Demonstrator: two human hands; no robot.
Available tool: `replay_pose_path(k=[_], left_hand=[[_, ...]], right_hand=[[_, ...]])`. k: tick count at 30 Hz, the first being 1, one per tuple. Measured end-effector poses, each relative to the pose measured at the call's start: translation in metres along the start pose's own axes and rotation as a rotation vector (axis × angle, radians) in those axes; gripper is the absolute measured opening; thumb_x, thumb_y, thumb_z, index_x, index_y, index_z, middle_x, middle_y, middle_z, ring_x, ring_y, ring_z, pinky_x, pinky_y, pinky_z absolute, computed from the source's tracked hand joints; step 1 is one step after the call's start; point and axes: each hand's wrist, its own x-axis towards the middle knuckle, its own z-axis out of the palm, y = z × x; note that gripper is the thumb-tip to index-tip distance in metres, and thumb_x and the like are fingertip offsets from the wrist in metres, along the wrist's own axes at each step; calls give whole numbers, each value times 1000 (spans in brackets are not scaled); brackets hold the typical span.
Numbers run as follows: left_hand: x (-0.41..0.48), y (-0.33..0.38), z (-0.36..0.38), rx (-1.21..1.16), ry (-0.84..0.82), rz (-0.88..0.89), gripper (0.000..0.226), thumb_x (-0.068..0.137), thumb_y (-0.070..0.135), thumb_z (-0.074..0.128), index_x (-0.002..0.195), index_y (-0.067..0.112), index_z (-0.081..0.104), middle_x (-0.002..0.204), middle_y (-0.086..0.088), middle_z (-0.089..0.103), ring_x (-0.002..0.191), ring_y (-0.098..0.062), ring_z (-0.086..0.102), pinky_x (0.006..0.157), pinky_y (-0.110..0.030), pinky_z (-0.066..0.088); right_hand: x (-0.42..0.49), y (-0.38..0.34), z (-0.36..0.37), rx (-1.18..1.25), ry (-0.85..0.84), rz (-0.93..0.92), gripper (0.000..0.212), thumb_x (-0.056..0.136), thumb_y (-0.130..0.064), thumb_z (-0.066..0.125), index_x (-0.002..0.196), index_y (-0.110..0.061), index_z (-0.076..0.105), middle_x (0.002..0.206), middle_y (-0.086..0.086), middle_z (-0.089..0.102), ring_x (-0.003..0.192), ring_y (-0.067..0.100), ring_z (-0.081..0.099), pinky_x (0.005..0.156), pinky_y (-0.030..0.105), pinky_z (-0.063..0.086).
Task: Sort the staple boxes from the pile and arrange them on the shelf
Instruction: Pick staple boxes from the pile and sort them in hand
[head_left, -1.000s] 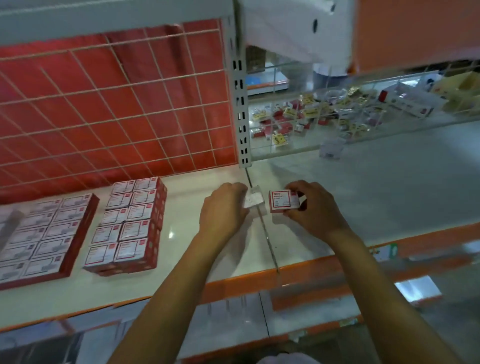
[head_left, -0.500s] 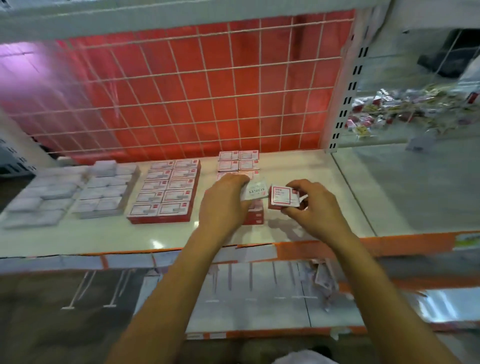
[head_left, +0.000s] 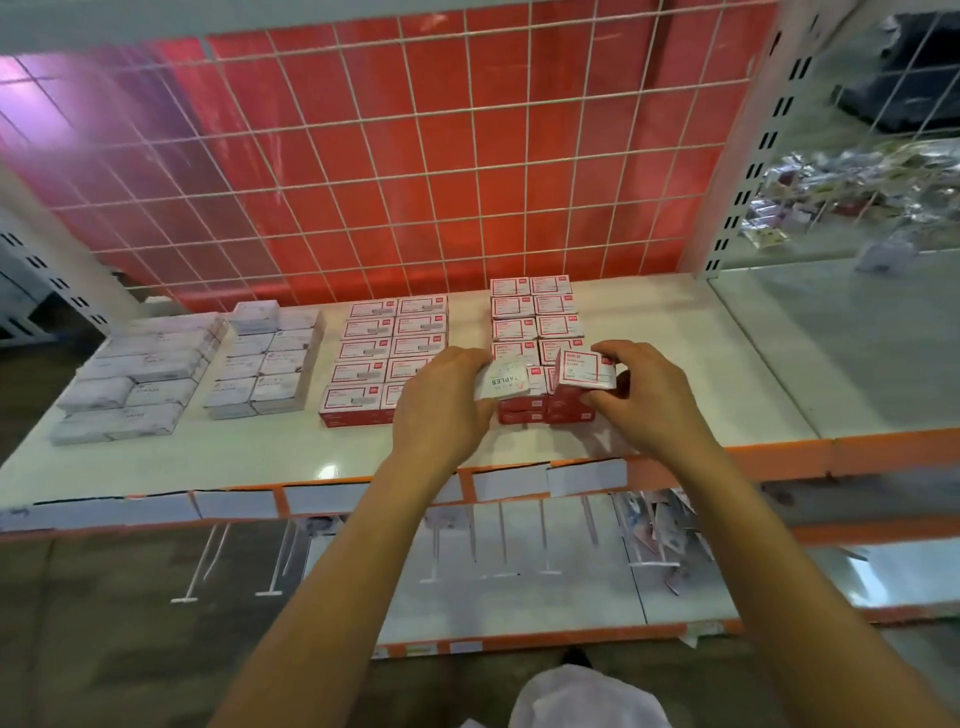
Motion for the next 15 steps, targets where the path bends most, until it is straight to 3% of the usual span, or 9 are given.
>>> replay_pose_path(k=[3,9,15], left_hand=[[7,-1,1,-21,2,-13,49,86,28,69,132,21,54,128,-1,58,114,-20,55,90,-32,46],[15,-3,7,-30,-64,-63,48,86,31,68,130,22,53,124,0,58,110,-17,54,87,-30,46],[20,1,9,-50,-31,-57,51,85,30,69,132,24,51,127,3,57,113,-15,52,86,-27,45]], right_hand=[[10,0,-3,-2,8,-25,51,81,-13,69,129,-18,53,125,5,57,94,14,55,80,21,41],[10,3,-7,51,37,-21,48,82,-14,70,127,-21,55,120,0,58,78,6,52,62,4,39],[-8,2,-4,121,13,27,55,78,-16,75,128,-24,54,111,-5,48,74,0,52,64,-1,41]])
